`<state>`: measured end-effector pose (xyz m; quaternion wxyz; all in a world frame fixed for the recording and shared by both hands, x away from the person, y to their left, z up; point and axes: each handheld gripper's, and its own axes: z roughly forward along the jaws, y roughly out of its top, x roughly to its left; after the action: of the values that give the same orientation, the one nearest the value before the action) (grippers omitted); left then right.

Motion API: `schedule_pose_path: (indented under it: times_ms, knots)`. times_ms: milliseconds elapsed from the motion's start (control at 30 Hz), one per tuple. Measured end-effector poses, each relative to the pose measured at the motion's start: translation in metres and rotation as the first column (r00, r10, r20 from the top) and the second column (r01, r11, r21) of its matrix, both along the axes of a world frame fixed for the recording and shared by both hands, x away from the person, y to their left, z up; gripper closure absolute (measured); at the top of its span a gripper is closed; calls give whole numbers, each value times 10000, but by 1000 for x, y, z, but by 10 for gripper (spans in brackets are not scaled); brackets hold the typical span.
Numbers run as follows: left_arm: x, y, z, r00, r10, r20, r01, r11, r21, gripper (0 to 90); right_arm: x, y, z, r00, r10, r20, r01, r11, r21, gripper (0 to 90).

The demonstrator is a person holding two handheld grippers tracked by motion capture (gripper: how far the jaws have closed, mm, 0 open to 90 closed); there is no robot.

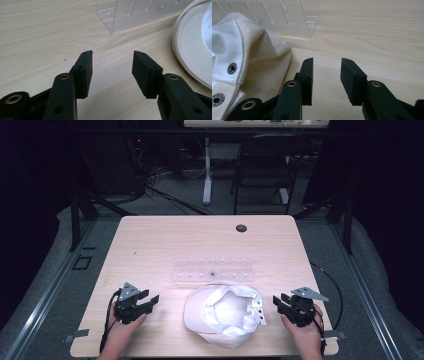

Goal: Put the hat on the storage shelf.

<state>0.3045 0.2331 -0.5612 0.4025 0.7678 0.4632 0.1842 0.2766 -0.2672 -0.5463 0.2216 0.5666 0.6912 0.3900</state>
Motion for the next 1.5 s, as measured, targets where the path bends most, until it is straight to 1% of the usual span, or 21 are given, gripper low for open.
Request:
schedule_pose_path:
  times_ms: [100,133,200,267,333,367,467,500,533,600,633,667,700,767,833,900,1033,1167,1367,1400,1500]
  knots:
    - [-1,-2,0,10000,13,-37,-12,10000,71,461,0,2,0,10000,43,61,-42,9999,-149,591]
    - [-2,-2,1,9999,61,-83,-60,9999,97,454,0,3,0,10000,66,-17,-67,9998,-191,591]
    - [-2,-3,1,10000,56,-68,-56,10000,38,454,1,4,-1,9996,229,-178,-228,9997,38,591]
    - [-3,-2,2,10000,60,28,-60,10000,24,454,0,6,-2,9994,300,-145,-301,9995,-43,591]
    - [-3,-2,3,9999,75,71,-75,10000,-42,456,0,7,0,9992,296,-261,-298,9995,-76,603]
    - [-3,-2,3,10000,33,73,-33,10000,-23,463,0,8,3,9986,370,-383,-366,9992,134,607]
    - [-4,-1,4,10000,41,47,-41,10000,-66,466,0,9,6,9986,351,-403,-344,9992,190,610]
    - [-4,-1,4,9999,81,69,-81,10000,-45,469,1,9,10,9972,375,-644,-345,9983,476,624]
    - [-4,-1,4,9999,81,69,-81,10000,-45,471,1,9,10,9972,375,-644,-345,9983,476,624]
    - [-5,-2,4,9999,76,74,-75,10000,-57,472,3,10,18,9945,410,-960,-349,9973,647,644]
    - [-5,-2,4,10000,65,55,-65,10000,-60,472,3,10,18,9945,410,-960,-349,9973,647,647]
    - [-5,-2,5,10000,18,67,-18,10000,15,473,5,9,23,9905,544,-1261,-454,9963,732,645]
    - [-5,-2,5,10000,18,67,-18,10000,15,473,5,9,23,9905,544,-1261,-454,9963,732,645]
    - [-5,-3,5,10000,-21,5,21,10000,22,473,7,10,26,9860,720,-1505,-602,9948,818,643]
    - [-4,-3,5,10000,-60,12,60,10000,19,473,9,12,32,9783,875,-1881,-748,9945,732,641]
    - [-4,-4,4,10000,-81,6,81,9999,61,473,11,13,37,9732,988,-2076,-871,9941,650,640]
    - [-5,-5,4,9999,-163,-23,163,9998,86,472,17,14,48,9582,1269,-2565,-1165,9916,557,637]
    - [-5,-5,5,9998,-186,-68,187,9998,119,472,21,17,60,9475,1470,-2839,-1365,9890,564,631]
    - [-5,-6,4,9998,-174,-21,174,9997,180,471,25,23,68,9347,1632,-3158,-1582,9865,415,629]
    - [-5,-6,4,9999,-160,-27,161,9997,181,471,26,25,69,9302,1726,-3239,-1657,9850,489,628]
    - [-5,-6,4,9999,-158,-29,158,9997,180,471,27,27,72,9225,1774,-3427,-1668,9841,605,624]
